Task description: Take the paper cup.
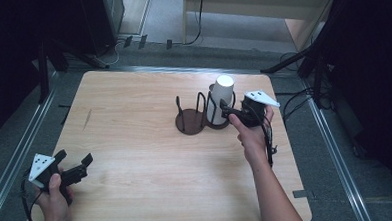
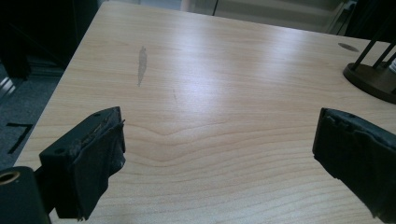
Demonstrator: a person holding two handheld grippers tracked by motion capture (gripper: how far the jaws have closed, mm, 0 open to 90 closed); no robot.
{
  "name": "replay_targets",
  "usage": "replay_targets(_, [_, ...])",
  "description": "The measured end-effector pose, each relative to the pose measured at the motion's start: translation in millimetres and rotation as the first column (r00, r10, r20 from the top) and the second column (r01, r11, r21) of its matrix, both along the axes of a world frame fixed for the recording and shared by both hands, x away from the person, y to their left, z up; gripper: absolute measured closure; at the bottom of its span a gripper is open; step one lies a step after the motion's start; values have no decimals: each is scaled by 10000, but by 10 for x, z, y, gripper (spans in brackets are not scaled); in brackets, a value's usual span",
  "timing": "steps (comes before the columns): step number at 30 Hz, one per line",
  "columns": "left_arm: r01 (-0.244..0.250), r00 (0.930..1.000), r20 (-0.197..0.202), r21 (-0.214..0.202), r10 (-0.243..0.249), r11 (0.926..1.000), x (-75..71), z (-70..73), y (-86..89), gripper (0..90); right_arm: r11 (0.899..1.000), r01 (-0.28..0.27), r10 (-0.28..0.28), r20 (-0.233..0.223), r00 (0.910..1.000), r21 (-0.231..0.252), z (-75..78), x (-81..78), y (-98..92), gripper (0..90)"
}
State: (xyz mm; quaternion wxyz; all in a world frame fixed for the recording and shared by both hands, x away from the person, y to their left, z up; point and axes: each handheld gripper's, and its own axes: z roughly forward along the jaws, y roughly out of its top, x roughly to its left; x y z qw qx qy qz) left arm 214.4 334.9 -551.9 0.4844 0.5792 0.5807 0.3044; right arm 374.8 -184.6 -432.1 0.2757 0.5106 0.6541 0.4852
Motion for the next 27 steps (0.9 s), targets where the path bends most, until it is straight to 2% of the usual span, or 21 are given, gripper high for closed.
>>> replay_targets(5, [24, 10000, -7, -11, -24, 10000, 1, 0, 3, 27, 10000, 96, -96, -12, 10000, 25, 20, 76, 62, 115])
replay_targets(9, [47, 10000, 5, -32, -47, 10000, 2, -1, 4, 27, 9995, 234, -234, -4, 9997, -192, 25, 138, 129, 117])
replay_targets(12, [45, 10000, -6, -35, -45, 10000, 3, -1, 5, 27, 9992, 368, -370, -97, 9993, -134, 29, 195, 163, 123])
replay_targets(18, [59, 10000, -19, -42, -59, 10000, 4, -1, 9, 27, 9996, 297, -297, -266, 9992, -28, 32, 300, 259, 136])
replay_targets(27, [61, 10000, -16, -72, -62, 10000, 5, -1, 12, 27, 9948, 951, -971, -587, 9935, -364, -35, 423, 373, 200])
